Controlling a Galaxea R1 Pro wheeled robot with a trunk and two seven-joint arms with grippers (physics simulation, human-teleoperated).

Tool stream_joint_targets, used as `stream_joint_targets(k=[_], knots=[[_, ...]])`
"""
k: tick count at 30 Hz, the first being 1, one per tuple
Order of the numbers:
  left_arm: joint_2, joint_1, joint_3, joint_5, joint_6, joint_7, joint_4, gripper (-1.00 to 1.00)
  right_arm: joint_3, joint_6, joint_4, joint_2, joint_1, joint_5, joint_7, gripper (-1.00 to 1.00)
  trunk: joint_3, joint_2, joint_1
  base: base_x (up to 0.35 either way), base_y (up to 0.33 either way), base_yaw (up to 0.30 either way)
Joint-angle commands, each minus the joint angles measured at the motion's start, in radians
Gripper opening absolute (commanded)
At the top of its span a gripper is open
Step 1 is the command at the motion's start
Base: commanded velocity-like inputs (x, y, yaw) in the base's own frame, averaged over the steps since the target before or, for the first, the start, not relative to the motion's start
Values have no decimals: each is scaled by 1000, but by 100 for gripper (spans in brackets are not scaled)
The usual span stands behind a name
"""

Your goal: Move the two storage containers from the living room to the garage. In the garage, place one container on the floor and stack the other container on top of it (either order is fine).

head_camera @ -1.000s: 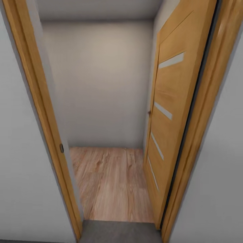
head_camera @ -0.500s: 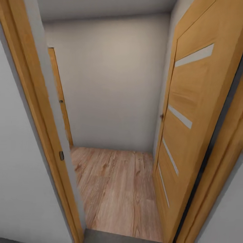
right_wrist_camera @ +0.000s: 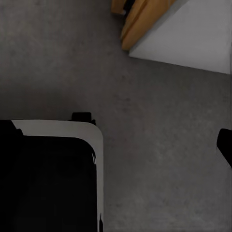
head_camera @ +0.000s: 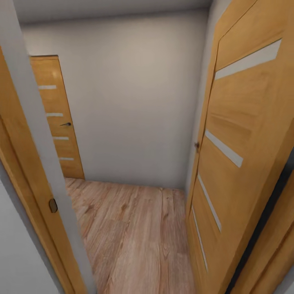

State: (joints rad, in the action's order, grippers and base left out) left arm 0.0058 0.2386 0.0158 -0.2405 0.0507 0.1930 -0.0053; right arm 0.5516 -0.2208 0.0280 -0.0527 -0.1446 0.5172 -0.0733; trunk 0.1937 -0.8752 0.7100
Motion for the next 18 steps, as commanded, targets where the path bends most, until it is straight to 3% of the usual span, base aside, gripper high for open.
stream_joint_targets(k=[1, 18], knots=[[0, 1, 1, -5, 4, 1, 1, 100, 8, -5, 3, 1, -1, 7, 0, 100, 1, -1, 1, 321, -10, 0], [2, 1, 1, -8, 6, 2, 0, 100, 8, 0, 3, 4, -1, 9, 0, 100, 1, -1, 1, 323, -1, 0]])
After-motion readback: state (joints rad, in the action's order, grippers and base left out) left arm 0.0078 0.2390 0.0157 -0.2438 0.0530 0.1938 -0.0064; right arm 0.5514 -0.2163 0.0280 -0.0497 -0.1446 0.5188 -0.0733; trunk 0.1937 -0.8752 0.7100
